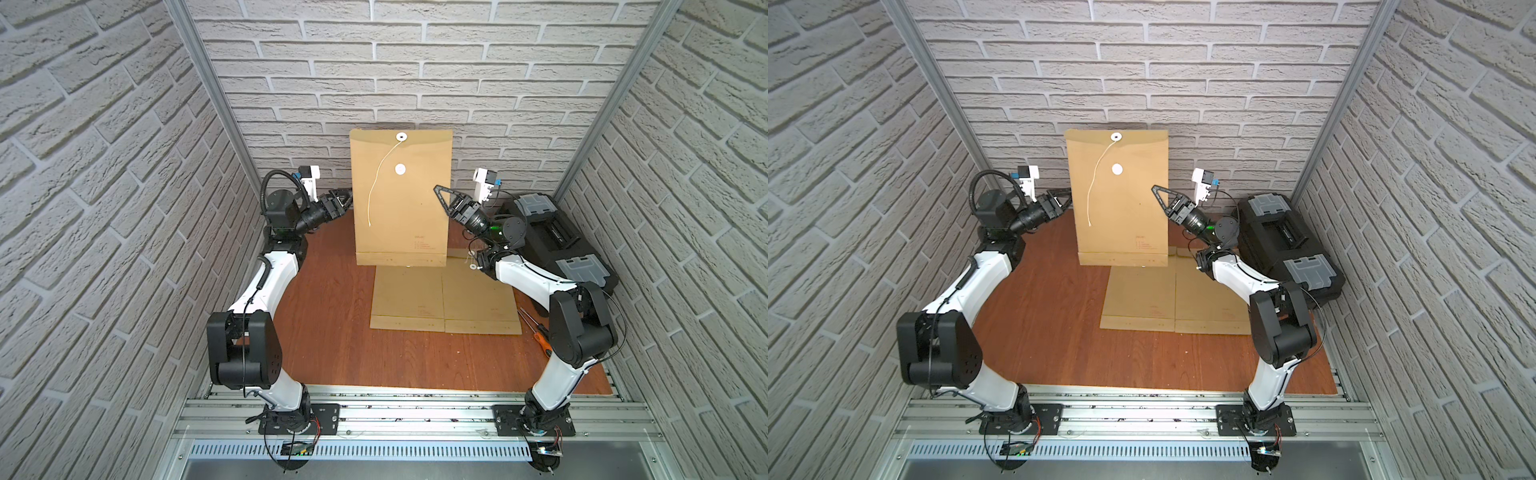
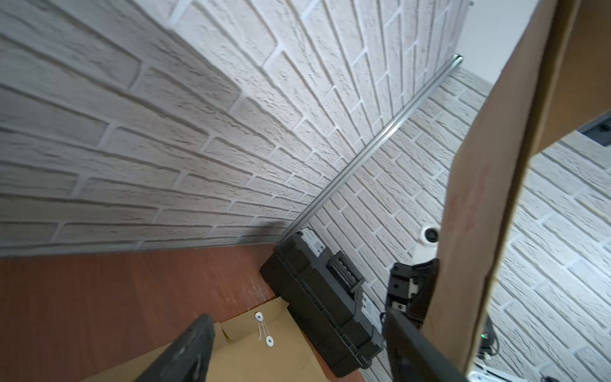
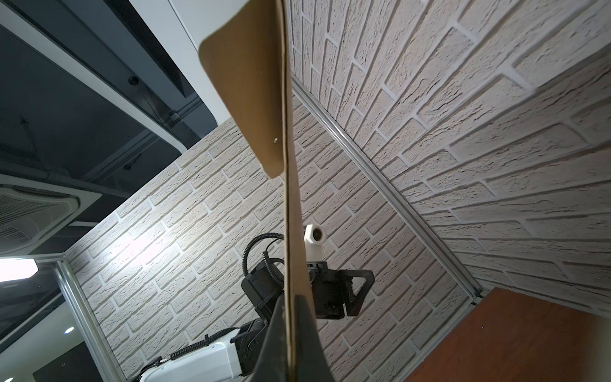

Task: Close the mouth of the file bag
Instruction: Pick up the file bag from the center of the board.

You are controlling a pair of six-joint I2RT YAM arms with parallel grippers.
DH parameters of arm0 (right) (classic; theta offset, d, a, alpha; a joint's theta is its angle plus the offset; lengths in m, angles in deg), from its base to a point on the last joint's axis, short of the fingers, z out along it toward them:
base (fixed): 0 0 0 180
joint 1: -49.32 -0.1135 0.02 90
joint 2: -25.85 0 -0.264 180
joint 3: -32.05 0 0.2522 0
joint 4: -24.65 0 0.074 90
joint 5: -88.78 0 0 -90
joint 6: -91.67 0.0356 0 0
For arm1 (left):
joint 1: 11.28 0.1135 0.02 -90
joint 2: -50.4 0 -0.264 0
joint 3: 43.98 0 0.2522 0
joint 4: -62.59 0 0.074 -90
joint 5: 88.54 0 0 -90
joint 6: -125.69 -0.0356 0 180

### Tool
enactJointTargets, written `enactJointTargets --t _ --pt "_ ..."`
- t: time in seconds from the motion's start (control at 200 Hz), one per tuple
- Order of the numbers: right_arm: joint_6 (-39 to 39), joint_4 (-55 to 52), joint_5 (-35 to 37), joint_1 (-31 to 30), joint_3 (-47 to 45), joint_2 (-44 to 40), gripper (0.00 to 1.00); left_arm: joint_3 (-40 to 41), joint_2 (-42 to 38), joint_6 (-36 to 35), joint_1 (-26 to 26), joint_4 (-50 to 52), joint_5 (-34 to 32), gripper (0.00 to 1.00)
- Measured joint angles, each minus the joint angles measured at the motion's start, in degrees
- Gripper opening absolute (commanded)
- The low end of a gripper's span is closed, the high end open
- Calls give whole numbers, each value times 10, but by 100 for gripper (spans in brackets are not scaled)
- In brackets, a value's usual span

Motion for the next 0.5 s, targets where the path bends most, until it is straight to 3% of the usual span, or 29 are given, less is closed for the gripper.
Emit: enactJointTargets --t 0.5 --pt "29 14 -17 25 -27 -10 3 18 0 32 40 -64 62 80"
